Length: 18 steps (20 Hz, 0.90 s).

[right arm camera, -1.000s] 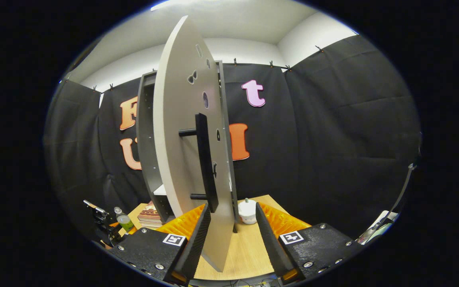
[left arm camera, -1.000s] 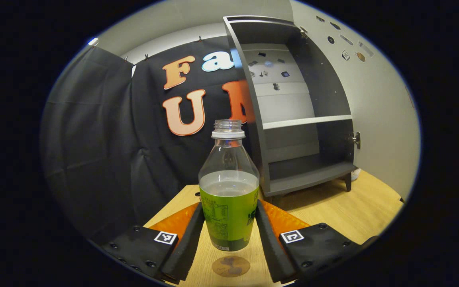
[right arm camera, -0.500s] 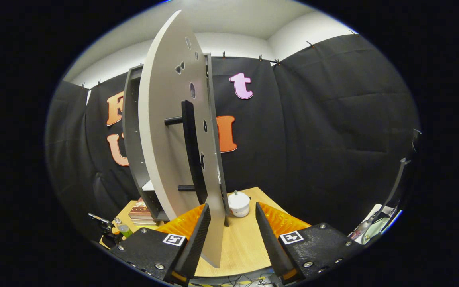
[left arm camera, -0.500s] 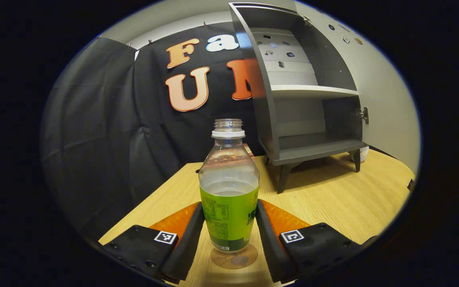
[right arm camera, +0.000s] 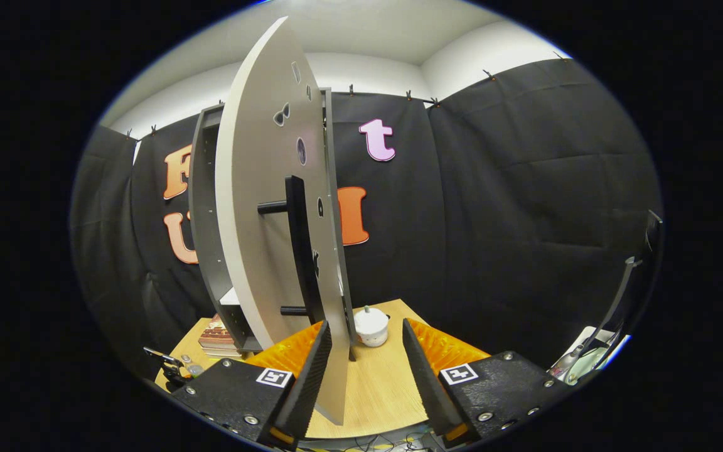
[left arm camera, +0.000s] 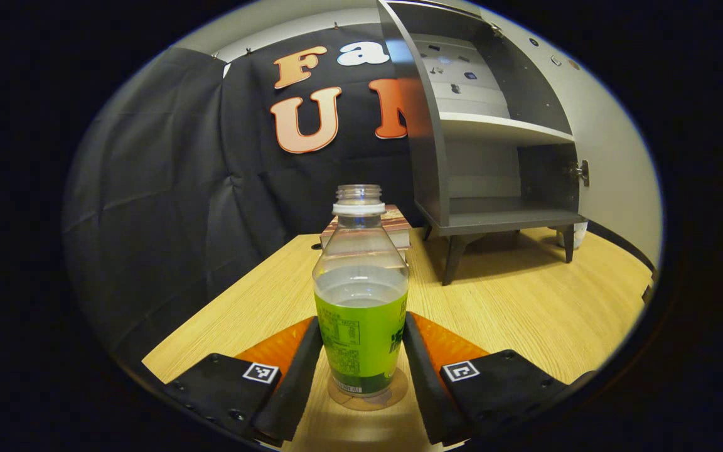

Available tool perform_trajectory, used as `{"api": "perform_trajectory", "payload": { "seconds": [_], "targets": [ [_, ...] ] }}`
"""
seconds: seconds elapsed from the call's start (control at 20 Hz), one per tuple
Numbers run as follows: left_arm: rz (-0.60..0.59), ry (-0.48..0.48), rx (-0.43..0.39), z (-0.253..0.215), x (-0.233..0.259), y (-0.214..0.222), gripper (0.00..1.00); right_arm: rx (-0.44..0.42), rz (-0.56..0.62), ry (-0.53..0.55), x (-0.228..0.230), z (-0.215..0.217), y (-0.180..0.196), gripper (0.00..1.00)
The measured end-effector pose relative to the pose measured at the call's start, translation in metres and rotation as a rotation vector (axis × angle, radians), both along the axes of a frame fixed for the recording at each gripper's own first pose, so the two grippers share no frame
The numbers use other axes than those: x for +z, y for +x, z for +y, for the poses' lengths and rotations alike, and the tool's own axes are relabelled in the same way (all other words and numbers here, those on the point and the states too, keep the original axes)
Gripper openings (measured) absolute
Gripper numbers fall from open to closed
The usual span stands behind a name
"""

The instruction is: Open the cabinet door with the right hand, grasp the bottle in the cabinet with the left hand and place it on the coaster, then close the cabinet door with the right hand.

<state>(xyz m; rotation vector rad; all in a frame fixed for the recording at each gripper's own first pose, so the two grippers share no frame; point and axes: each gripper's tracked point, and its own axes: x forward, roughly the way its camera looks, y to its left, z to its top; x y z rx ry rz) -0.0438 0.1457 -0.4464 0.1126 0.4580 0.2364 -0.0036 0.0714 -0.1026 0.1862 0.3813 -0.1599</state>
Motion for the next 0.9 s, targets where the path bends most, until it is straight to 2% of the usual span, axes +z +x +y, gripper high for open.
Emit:
{"api": "perform_trajectory", "payload": {
  "seconds": [0.05,0.1,0.3,0.35,0.4,0.45,0.75,0.9],
  "targets": [
    [-0.003,-0.003,0.003,0.000,0.001,-0.001,0.80,0.002,-0.004,0.005,0.000,0.000,0.002,0.66],
    [0.000,-0.007,0.007,0.001,0.003,-0.003,0.80,0.001,-0.006,0.010,0.000,0.001,0.003,0.71],
    [0.021,0.004,0.009,0.000,0.004,-0.010,0.83,0.004,-0.017,0.015,0.003,-0.001,0.006,0.71],
    [0.025,0.010,0.000,-0.002,0.003,-0.011,0.85,0.005,-0.018,0.004,0.003,-0.003,0.006,0.66],
    [0.031,0.033,-0.011,-0.002,0.004,-0.010,0.83,0.011,-0.023,-0.006,0.003,-0.006,0.007,0.71],
    [0.030,0.064,-0.016,0.000,0.008,-0.012,0.84,0.012,-0.029,-0.017,0.002,-0.009,0.007,0.71],
    [0.036,0.093,0.015,-0.002,0.024,-0.017,0.86,0.046,-0.079,0.008,-0.002,-0.024,0.018,0.71],
    [0.045,0.111,0.026,-0.006,0.034,-0.013,0.88,0.062,-0.139,0.064,0.007,-0.027,0.024,0.71]
  ]
}}
